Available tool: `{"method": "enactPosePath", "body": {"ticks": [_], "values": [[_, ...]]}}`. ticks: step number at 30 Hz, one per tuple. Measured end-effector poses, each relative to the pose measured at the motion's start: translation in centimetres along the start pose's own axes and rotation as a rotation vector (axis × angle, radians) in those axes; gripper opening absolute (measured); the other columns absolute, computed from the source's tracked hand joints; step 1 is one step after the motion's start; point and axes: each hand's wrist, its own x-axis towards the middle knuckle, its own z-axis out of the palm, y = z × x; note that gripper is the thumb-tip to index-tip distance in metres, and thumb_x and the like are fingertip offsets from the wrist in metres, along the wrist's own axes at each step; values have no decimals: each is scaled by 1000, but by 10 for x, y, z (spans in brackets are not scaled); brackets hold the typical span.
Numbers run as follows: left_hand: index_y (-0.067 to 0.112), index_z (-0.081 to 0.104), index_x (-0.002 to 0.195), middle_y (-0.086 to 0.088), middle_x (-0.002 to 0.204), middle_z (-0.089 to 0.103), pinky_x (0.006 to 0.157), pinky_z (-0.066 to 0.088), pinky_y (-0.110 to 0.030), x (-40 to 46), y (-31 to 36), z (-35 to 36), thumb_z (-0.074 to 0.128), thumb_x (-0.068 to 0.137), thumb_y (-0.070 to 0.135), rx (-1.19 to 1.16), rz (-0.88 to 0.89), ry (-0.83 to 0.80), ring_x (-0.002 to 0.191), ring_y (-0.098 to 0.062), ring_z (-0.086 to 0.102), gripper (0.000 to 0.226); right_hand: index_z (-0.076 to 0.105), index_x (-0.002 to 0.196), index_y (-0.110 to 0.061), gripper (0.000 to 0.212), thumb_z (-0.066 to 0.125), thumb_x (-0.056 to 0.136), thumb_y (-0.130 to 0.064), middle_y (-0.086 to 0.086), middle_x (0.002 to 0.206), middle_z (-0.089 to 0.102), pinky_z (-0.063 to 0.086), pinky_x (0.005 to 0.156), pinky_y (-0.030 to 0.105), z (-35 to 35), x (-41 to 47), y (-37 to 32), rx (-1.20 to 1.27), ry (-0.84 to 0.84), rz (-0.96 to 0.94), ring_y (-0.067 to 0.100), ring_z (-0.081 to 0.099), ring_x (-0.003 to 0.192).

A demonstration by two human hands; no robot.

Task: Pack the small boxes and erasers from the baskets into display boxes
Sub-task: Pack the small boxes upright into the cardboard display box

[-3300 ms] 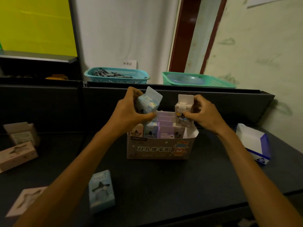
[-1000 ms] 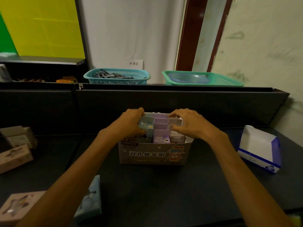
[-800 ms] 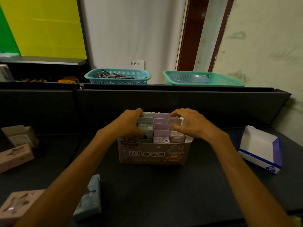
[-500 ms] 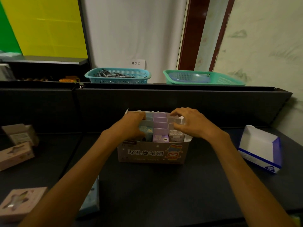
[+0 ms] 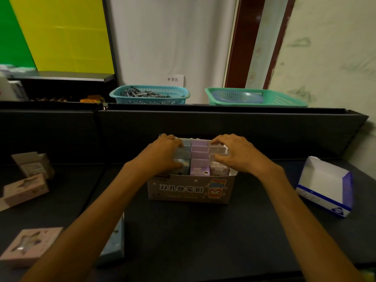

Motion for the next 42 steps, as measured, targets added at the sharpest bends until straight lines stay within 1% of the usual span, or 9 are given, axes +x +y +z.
{"method": "enactPosePath", "body": {"ticks": [4, 8, 13, 19, 24, 29, 33, 38, 42], "values": [[27, 38, 137, 2, 134, 44, 100, 37, -37, -21, -10, -18, 63, 84, 40, -70, -13, 84, 124, -17, 35, 60, 44, 135, -30, 49, 59, 89, -39, -4, 138, 45, 29, 103, 32, 2, 0, -16, -34, 54, -91, 15, 38, 126], [27, 36, 139, 2, 136, 42, 101, 39, -38, -51, -34, -29, 62, 83, 43, -27, -79, 147, 125, -16, 36, 64, 42, 136, -29, 51, 58, 89, -40, -6, 138, 45, 28, 101, 30, 13, 8, -39, -40, 78, -171, 14, 38, 124], [27, 30, 143, 1, 141, 38, 99, 37, -34, -84, -60, -38, 60, 84, 49, 36, -182, 135, 128, -17, 35, 69, 43, 136, -28, 53, 60, 88, -41, -6, 139, 46, 27, 102, 32, 24, 20, -71, -28, 114, -239, 15, 39, 125], [29, 25, 145, 1, 145, 34, 101, 36, -36, -128, -106, -45, 59, 85, 47, 68, -233, 114, 131, -18, 32, 71, 41, 139, -27, 55, 58, 89, -42, -4, 144, 42, 25, 109, 36, 35, 28, -131, -17, 115, -306, 15, 34, 133], [28, 25, 145, -1, 145, 35, 102, 36, -38, -172, -160, -55, 59, 86, 47, 84, -290, 115, 132, -21, 32, 71, 38, 140, -27, 55, 58, 90, -40, -4, 145, 40, 24, 109, 32, 56, 32, -198, -14, 124, -354, 13, 32, 134], [27, 23, 145, -5, 149, 29, 106, 33, -40, -216, -221, -60, 62, 85, 42, 40, -382, 52, 134, -23, 31, 73, 40, 139, -26, 54, 59, 90, -38, -2, 143, 42, 27, 109, 34, 91, 36, -260, 16, 63, -321, 16, 35, 132], [25, 25, 145, -4, 146, 33, 104, 34, -39, -238, -266, -52, 62, 84, 46, 28, -410, 5, 131, -22, 34, 74, 38, 141, -29, 56, 58, 90, -40, -1, 145, 41, 29, 109, 34, 121, 37, -303, -4, 17, -257, 19, 36, 132], [25, 29, 144, -2, 144, 37, 103, 35, -40, -242, -299, -35, 64, 83, 42, -35, -382, -50, 130, -22, 36, 72, 35, 143, -29, 58, 57, 90, -41, 0, 147, 37, 30, 109, 35, 140, 32, -329, -44, -59, -140, 20, 35, 134], [24, 31, 142, -3, 142, 39, 101, 36, -39, -238, -311, -18, 65, 82, 44, -104, -398, -54, 128, -22, 38, 72, 34, 142, -31, 58, 58, 90, -41, 0, 147, 37, 33, 107, 36, 145, 19, -335, -25, -113, -71, 21, 35, 134]]}}
